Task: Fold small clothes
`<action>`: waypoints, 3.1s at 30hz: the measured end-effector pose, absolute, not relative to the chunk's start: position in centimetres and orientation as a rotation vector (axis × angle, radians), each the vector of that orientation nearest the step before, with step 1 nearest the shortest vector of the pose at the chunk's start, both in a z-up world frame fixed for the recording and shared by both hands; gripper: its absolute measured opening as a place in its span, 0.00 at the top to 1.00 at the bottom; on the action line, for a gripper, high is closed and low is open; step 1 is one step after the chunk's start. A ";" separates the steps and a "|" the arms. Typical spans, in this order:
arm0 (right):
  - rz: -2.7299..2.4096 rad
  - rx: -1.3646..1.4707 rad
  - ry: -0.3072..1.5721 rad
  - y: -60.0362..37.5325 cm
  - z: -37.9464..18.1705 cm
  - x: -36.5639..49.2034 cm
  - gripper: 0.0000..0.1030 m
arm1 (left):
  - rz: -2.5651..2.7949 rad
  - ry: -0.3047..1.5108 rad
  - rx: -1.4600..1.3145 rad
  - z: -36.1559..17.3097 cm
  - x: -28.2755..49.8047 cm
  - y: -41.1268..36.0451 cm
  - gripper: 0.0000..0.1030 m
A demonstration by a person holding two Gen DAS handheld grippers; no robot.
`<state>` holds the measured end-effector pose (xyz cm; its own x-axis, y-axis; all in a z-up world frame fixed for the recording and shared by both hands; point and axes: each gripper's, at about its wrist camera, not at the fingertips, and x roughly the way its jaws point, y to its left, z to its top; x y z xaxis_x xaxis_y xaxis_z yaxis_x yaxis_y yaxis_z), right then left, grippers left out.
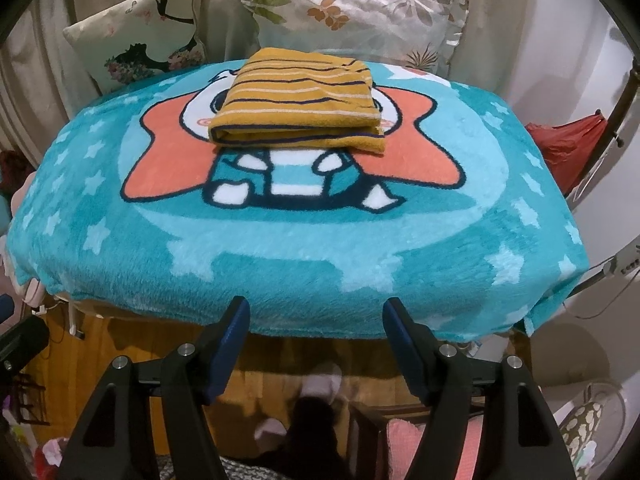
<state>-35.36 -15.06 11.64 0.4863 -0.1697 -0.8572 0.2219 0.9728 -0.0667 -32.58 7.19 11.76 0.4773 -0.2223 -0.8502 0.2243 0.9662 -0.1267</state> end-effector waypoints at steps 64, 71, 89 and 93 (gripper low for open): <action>-0.249 0.073 1.003 -17.2 11.9 -34.5 0.24 | -0.339 1.139 0.033 9.2 -30.9 4.3 0.00; -0.228 0.055 0.998 -16.5 11.7 -34.3 0.24 | -0.340 1.140 0.031 9.0 -30.9 4.4 0.00; -0.218 0.025 1.004 -15.4 11.7 -33.9 0.24 | -0.330 1.151 0.003 8.7 -31.1 5.0 0.00; -0.214 0.017 1.004 -15.2 11.7 -33.7 0.23 | -0.332 1.158 -0.002 8.7 -30.8 5.3 0.00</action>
<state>-33.71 -15.17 11.72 0.5177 -0.1709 -0.8383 0.1865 0.9788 -0.0844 -30.80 5.33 8.74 0.3576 -0.2588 -0.8973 0.2565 0.9511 -0.1721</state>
